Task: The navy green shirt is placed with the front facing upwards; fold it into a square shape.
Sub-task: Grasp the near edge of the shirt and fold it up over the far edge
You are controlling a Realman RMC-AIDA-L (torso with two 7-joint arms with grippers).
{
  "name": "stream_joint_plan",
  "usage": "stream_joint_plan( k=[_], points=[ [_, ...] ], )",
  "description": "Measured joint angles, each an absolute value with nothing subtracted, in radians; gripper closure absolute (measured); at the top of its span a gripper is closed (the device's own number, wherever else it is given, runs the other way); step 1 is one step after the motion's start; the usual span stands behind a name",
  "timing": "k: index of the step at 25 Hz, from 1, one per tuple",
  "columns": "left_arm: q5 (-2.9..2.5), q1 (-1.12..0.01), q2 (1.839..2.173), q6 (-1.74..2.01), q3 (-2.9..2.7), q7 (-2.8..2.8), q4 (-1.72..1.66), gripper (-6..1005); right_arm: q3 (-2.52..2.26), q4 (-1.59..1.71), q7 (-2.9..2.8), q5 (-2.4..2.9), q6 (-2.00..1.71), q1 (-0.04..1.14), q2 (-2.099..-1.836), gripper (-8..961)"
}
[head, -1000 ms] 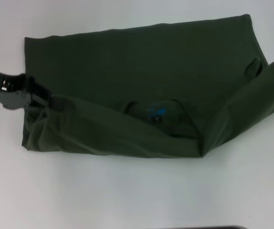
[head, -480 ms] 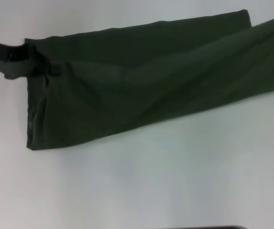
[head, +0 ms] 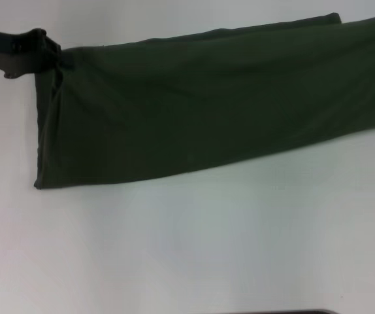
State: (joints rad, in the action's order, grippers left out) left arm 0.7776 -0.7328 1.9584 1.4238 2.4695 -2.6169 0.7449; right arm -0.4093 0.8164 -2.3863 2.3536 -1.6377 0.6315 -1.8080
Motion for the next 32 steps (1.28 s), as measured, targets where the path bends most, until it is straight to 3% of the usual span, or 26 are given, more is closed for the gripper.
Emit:
stream_joint_plan(
  k=[11,27,32],
  points=[
    [0.754,-0.744,1.966,1.328,2.458,-2.63,0.743,970,-0.45,0.811,-2.404,2.357,-1.461,0.668,-1.855,918],
    [0.657,-0.809,2.019,1.122,2.273,-2.72,0.728,972,-0.698,0.805,-2.415,2.366,-1.144,0.685,-1.942,918],
    [0.629,-0.82,2.028,1.112,2.271,-2.743,0.739,972,-0.746,0.805,-2.461,2.434,-1.087,0.715,-1.954,918]
  ],
)
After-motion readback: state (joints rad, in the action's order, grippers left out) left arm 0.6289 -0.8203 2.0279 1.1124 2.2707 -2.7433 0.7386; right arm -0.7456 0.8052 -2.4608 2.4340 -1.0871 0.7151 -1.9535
